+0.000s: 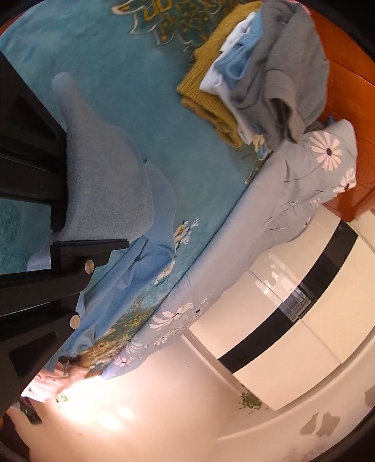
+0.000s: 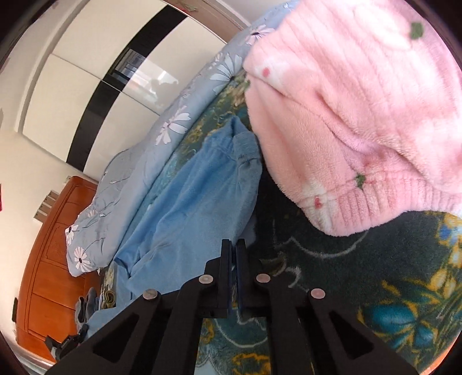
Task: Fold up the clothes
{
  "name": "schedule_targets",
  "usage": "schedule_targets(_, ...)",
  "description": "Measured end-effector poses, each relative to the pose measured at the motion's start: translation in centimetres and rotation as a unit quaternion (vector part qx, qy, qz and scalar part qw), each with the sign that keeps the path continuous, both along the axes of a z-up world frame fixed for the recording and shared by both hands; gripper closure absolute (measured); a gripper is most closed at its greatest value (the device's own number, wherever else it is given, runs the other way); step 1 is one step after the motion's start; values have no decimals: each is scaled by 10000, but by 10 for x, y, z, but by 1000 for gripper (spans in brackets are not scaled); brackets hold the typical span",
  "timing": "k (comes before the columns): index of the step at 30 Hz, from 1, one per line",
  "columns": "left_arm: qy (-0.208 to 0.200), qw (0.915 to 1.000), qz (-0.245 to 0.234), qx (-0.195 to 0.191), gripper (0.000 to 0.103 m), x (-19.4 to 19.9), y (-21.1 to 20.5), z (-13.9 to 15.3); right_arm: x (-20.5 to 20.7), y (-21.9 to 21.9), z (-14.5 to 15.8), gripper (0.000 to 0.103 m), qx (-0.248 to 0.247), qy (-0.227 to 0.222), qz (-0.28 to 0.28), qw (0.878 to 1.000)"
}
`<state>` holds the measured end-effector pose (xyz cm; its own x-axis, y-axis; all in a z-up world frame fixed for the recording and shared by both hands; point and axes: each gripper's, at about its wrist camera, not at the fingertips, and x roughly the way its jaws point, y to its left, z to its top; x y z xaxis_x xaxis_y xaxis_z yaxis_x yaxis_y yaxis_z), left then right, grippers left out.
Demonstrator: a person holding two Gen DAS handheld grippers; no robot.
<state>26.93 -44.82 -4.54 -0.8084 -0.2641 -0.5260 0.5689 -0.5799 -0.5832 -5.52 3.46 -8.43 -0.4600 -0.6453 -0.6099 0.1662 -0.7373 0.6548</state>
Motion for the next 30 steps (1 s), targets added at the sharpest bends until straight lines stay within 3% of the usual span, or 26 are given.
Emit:
schedule_targets(2, -260, 9996, -19, 90, 100, 9, -5, -17, 14, 7, 1, 102, 150, 140, 7, 9998)
schedule_targets(5, -495, 9973, -1, 550, 100, 20, -15, -54, 19, 18, -22, 102, 454, -238, -59, 9987)
schedule_targets(9, -431, 9962, 28, 750, 98, 32, -11, -76, 22, 26, -31, 102, 341, -471, -108, 9982)
schedule_targets(14, -95, 9944, -15, 1050, 96, 46, -14, -86, 27, 16, -22, 101, 269, -389, -30, 9989)
schedule_targets(17, 153, 9915, 34, 1292, 88, 58, -22, -93, 30, 3, -21, 101, 311, -375, 15, 9988)
schedule_targets(20, 540, 9834, 261, 1713, 74, 75, -37, -103, 30, -12, -25, 101, 359, -447, 71, 9983)
schedule_targets(23, 816, 9732, 513, 2086, 68, 87, -54, -110, 26, -22, -30, 101, 282, -529, 84, 9982)
schedule_targets(26, 713, 9719, 755, 2111, 68, 92, -66, -109, 21, -31, -35, 101, 190, -618, 86, 9979)
schedule_targets(28, 623, 9776, 804, 1844, 69, 93, -67, -100, 16, -34, -37, 101, 187, -656, 112, 9976)
schedule_targets(29, 552, 9818, 848, 1607, 73, 93, -67, -92, 14, -34, -37, 101, 176, -655, 136, 9976)
schedule_targets(30, 480, 9858, 884, 1346, 84, 93, -66, -83, 12, -35, -37, 101, 164, -654, 160, 9976)
